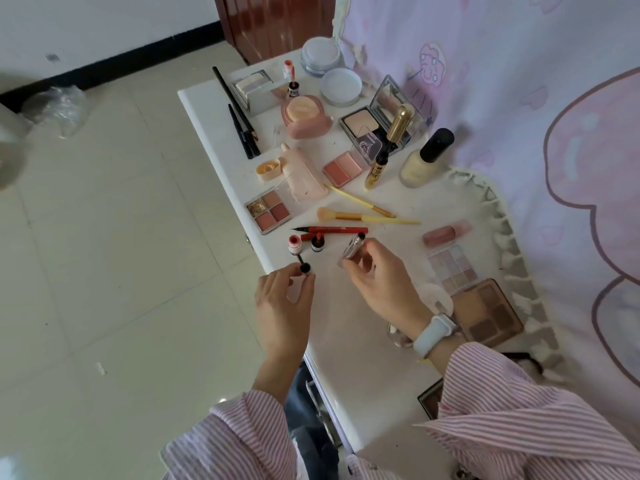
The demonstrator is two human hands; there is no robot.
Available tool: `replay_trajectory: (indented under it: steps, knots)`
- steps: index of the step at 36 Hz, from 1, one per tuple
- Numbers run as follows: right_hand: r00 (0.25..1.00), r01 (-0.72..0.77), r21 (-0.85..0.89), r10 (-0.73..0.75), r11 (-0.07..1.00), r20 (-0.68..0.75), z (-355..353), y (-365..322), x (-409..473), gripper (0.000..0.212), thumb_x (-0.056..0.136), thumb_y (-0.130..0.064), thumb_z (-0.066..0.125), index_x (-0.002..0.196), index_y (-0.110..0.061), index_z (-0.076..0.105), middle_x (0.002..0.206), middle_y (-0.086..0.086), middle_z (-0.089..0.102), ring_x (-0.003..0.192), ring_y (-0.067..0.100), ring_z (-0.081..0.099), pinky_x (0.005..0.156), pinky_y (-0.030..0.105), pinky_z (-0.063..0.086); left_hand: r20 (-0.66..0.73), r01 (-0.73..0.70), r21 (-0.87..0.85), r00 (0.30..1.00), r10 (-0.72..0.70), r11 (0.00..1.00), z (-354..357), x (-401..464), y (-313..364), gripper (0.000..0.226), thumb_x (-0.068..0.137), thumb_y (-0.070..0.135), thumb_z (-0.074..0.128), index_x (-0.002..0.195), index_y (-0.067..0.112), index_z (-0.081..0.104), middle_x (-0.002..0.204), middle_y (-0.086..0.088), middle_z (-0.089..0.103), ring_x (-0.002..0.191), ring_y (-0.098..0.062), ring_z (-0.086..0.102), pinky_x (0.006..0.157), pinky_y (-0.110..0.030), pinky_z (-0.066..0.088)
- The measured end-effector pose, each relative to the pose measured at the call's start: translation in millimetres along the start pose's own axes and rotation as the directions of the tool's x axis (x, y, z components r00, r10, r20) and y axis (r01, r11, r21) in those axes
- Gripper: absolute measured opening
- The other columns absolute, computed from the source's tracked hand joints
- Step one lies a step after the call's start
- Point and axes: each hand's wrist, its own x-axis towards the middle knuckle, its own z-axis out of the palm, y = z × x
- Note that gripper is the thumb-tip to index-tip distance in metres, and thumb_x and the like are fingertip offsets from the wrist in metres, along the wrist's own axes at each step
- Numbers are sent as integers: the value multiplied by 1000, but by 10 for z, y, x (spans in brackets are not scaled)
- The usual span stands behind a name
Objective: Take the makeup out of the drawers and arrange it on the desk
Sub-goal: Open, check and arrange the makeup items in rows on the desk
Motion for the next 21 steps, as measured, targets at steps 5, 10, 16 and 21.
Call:
replay_trajectory:
  steps: [5,10,16,21]
  knots:
    - [992,127,-179,-130,976,-4,167,74,26,10,82,-19,67,90,-13,65,80,-15,55,73,1,38,64,19,35,-32,-32,102,999,35,994,59,26,-126,14,77,18,67,90,13,70,83,8,66,84,-22,58,76,-24,29]
    - [989,145,-197,-150,970,-14,269,90,52,14,82,-18,66,94,-12,64,85,-6,62,77,-4,31,63,15,30,-31,-52,137,998,57,989,84,59,-153,14,78,19,69,91,14,69,84,7,68,82,-21,58,71,-19,22]
    - [984,171,-224,-176,959,-6,282,71,47,14,83,-19,65,95,-14,62,83,-7,64,80,4,40,63,20,35,-13,-54,134,998,56,990,96,58,-149,15,76,10,74,89,13,67,83,15,61,81,-18,58,72,-18,23]
    - [985,169,-218,-172,961,5,276,82,42,16,84,-20,64,98,-13,62,85,-5,64,83,6,42,66,21,37,-3,-49,117,999,50,992,94,39,-143,16,76,9,74,91,13,67,84,20,55,84,-20,58,72,-20,25]
